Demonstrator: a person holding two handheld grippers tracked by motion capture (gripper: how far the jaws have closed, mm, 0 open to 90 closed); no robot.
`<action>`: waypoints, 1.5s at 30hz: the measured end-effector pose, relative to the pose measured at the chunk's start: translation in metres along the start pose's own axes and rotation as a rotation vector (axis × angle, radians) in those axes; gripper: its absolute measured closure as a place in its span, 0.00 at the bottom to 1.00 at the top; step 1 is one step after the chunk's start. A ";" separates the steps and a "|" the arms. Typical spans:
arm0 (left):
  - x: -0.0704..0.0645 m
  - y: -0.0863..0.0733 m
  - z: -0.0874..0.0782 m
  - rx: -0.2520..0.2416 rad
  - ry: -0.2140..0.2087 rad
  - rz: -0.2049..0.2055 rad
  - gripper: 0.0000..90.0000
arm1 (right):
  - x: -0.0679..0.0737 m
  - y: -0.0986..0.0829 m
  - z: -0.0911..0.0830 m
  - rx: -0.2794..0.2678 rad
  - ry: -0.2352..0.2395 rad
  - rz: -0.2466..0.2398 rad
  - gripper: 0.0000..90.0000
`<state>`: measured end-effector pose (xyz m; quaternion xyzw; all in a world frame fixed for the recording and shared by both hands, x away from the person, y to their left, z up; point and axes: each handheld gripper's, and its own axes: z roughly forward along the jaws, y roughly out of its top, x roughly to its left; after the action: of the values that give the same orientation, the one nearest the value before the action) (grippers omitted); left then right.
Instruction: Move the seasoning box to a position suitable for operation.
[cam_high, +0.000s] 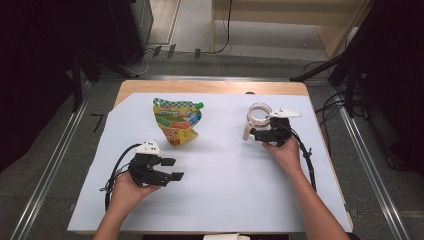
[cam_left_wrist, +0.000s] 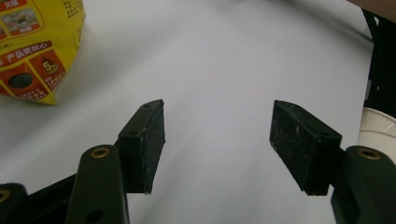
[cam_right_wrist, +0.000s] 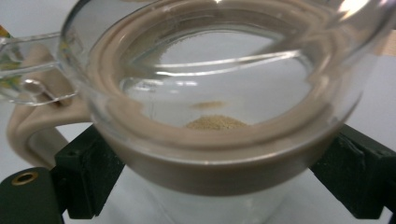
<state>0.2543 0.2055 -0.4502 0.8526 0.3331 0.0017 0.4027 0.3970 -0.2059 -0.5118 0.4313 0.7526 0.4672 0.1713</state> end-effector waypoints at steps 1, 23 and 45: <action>0.001 -0.001 0.000 -0.002 -0.002 -0.007 0.41 | 0.000 0.000 0.002 -0.006 0.000 0.001 0.11; 0.003 -0.003 0.000 -0.005 -0.007 -0.020 0.40 | 0.005 0.000 0.009 -0.025 -0.028 -0.084 0.13; 0.004 -0.001 0.001 -0.003 -0.011 -0.016 0.40 | 0.026 0.007 -0.006 -0.020 0.045 -0.051 0.13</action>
<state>0.2577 0.2074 -0.4525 0.8493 0.3378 -0.0056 0.4057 0.3813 -0.1868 -0.4989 0.3997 0.7624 0.4796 0.1703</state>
